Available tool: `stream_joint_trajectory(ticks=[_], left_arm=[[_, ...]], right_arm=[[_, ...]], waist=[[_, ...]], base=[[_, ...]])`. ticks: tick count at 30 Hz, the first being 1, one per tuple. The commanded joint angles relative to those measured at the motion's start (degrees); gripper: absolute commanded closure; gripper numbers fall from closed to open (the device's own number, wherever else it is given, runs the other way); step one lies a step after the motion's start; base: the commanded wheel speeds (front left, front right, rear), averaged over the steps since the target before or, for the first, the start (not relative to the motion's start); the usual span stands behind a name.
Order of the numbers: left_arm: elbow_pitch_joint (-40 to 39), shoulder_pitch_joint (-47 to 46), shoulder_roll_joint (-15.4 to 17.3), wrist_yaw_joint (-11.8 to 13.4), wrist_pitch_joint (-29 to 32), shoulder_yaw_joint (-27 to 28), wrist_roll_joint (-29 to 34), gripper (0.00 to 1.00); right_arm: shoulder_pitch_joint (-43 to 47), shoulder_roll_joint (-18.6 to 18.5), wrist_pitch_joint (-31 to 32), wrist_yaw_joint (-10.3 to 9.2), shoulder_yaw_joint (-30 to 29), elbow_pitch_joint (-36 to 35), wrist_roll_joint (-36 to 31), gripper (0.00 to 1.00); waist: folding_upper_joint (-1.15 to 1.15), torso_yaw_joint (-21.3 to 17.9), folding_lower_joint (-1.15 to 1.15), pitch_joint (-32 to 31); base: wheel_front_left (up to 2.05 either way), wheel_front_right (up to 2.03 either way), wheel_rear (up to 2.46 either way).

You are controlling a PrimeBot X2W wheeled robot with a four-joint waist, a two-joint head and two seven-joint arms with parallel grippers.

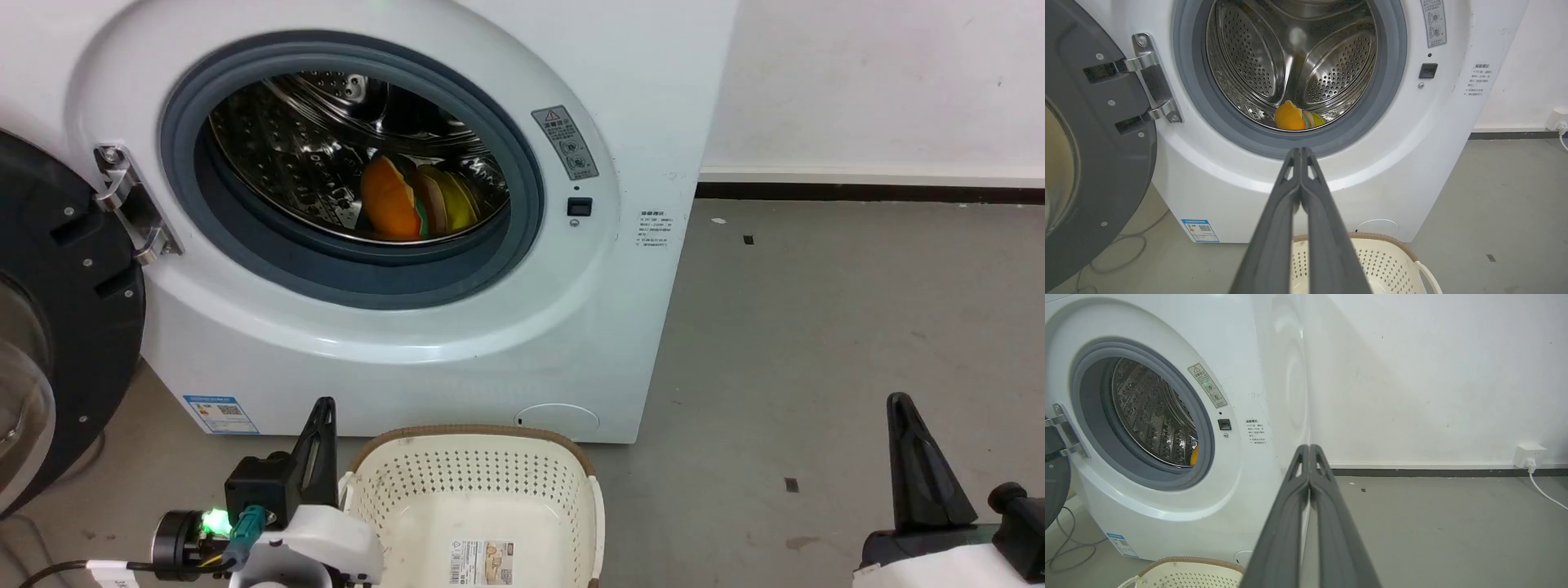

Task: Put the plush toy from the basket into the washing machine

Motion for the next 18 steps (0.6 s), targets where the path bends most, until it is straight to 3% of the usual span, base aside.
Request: stream_joint_trajectory(ticks=[1,18], left_arm=[[-0.7,0.9,-0.2,-0.2,0.4,0.2,0.5,1.0],[-3.1,1.6,-0.3,-0.4,2.4,0.5,0.9,1.0]], right_arm=[[-0.7,0.0,0.4,-0.01,0.2,0.2,-0.6,1.0],[-1.2,0.0,2.4,-0.01,1.1,0.6,-1.8,1.0]], waist=[[0.0,0.0,0.01,0.0],[0.0,-0.4,0.01,-0.2]], base=[[0.0,0.0,0.0],[0.0,0.0,0.0]])
